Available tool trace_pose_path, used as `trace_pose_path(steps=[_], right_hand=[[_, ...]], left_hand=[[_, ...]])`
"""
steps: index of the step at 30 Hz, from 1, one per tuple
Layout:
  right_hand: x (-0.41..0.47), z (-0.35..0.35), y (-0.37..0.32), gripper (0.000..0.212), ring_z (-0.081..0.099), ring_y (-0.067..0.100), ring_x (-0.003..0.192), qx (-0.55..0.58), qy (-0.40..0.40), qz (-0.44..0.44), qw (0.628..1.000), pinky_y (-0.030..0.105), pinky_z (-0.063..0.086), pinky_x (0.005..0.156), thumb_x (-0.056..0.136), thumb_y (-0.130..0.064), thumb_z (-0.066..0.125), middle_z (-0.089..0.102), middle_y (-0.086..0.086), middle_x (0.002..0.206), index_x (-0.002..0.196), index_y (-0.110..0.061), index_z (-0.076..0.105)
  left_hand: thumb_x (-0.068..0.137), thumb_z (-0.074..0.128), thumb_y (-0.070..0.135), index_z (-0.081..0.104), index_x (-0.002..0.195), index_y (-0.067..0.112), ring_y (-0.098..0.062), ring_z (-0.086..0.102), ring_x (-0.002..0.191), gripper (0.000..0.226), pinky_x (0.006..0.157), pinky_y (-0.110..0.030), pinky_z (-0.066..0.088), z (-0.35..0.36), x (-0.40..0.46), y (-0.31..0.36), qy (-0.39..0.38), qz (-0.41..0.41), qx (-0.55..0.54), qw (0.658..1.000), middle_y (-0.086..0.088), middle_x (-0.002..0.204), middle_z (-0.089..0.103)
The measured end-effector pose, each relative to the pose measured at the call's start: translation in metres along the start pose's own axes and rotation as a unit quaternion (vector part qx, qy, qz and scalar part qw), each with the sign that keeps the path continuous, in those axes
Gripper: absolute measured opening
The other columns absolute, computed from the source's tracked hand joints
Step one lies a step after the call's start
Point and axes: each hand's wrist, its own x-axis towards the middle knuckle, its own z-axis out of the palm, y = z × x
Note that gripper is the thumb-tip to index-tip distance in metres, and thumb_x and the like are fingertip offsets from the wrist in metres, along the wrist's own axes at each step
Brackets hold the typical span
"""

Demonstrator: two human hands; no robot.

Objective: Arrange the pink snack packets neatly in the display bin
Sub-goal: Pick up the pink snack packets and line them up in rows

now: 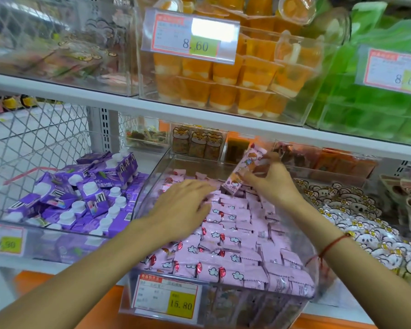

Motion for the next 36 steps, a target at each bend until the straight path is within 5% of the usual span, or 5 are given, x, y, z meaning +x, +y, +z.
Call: trace_pose_path(steps=[5,14,20,27,36], right_hand=[[0.025,0.014,0.005,0.052,0.063,0.023,0.079,-0.109,-0.006,-0.030,0.994,0.030,0.054,0.068,0.092,-0.012,0.058,0.065,0.012,0.098,0.131,-0.011,0.024],[0.047,0.020,-0.014,0.032,0.055,0.019,0.080,-0.230,-0.139,-0.085,0.959,0.023,0.053,0.070,0.080,-0.002,0.069,0.057,0.017,0.101,0.106,-0.005,0.051],[0.041,0.021,-0.003,0.023,0.059,0.020,0.100,-0.345,-0.219,-0.087,0.909,0.027,0.048,0.084,0.089,-0.021,0.063,0.064,0.009,0.114,0.109,-0.009,0.064],[0.041,0.014,0.007,0.051,0.047,0.019,0.120,-0.406,-0.370,-0.083,0.831,0.030,0.037,0.100,0.091,0.005,0.048,0.050,0.004,0.138,0.137,-0.016,0.048],[0.043,0.004,0.014,0.044,0.053,0.018,0.099,-0.326,-0.331,-0.064,0.883,0.031,0.046,0.086,0.094,-0.003,0.044,0.057,0.001,0.119,0.135,-0.017,0.048]], left_hand=[[0.103,0.022,0.038,0.022,0.150,0.025,-0.012,0.020,0.142,0.049,0.113,-0.026,0.013,0.009,0.002,-0.008,-0.085,0.001,0.050,0.995,0.005,0.157,0.023],[0.102,0.024,0.039,0.030,0.147,0.028,-0.016,0.031,0.135,0.046,0.110,-0.030,0.019,0.011,0.001,-0.009,-0.083,-0.026,0.037,0.996,0.004,0.149,0.038],[0.102,0.030,0.038,0.035,0.144,0.027,-0.016,0.033,0.134,0.044,0.108,-0.030,0.022,0.008,0.002,-0.007,-0.070,-0.024,0.018,0.997,0.004,0.148,0.039],[0.100,0.040,0.023,0.043,0.139,0.021,-0.019,0.036,0.132,0.040,0.103,-0.035,0.032,-0.007,0.025,0.000,-0.055,-0.013,0.022,0.998,0.002,0.146,0.040],[0.101,0.028,0.032,0.049,0.131,0.023,-0.022,0.052,0.093,0.037,0.076,-0.033,0.043,0.017,0.061,-0.011,-0.172,-0.019,0.014,0.985,-0.007,0.118,0.056]])
